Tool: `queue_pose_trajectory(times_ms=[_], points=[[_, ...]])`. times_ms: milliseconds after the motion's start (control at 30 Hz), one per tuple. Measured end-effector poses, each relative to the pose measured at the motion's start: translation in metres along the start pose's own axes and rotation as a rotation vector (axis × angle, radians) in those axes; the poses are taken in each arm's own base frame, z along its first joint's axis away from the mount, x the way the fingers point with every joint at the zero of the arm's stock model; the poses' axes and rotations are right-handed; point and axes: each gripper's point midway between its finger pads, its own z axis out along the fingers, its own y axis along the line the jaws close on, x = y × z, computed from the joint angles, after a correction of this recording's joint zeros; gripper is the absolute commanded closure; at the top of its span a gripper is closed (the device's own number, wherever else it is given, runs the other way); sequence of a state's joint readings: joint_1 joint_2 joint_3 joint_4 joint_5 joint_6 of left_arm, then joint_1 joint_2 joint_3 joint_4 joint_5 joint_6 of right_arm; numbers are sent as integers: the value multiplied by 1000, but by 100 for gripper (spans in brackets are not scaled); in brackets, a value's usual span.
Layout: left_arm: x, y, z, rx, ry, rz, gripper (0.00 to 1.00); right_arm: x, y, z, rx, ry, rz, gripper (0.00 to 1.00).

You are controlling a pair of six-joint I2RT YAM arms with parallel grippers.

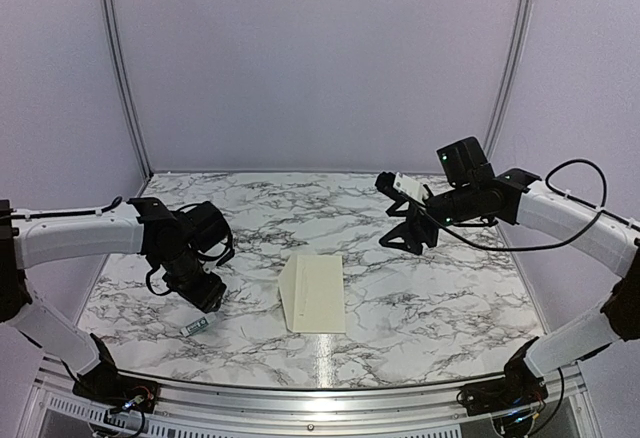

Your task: Place the letter into the envelope and seal it

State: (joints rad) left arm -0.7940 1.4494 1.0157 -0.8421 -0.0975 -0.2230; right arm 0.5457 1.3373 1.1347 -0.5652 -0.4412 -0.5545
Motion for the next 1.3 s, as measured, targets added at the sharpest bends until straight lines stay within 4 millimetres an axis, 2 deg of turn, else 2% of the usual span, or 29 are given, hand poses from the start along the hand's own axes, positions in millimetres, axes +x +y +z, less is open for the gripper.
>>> queue_pose_trajectory(times_ms=[167,300,467,633,833,1300], points=[[42,5,23,1,173,-1,33,4,7,4,-44,7,13,25],[58,4,31,2,245,1,37,2,12,5,-63,1,12,25],[59,5,32,0,254,2,41,1,15,5,-73,-3,8,25],[65,5,41,-11,303,4,44,1,18,8,-85,-1,7,25],[69,3,47,-5,339,8,54,2,21,13,-103,7,9,26],[63,-14,49,-35,323,80,72,9,28,17,-119,22,13,26]])
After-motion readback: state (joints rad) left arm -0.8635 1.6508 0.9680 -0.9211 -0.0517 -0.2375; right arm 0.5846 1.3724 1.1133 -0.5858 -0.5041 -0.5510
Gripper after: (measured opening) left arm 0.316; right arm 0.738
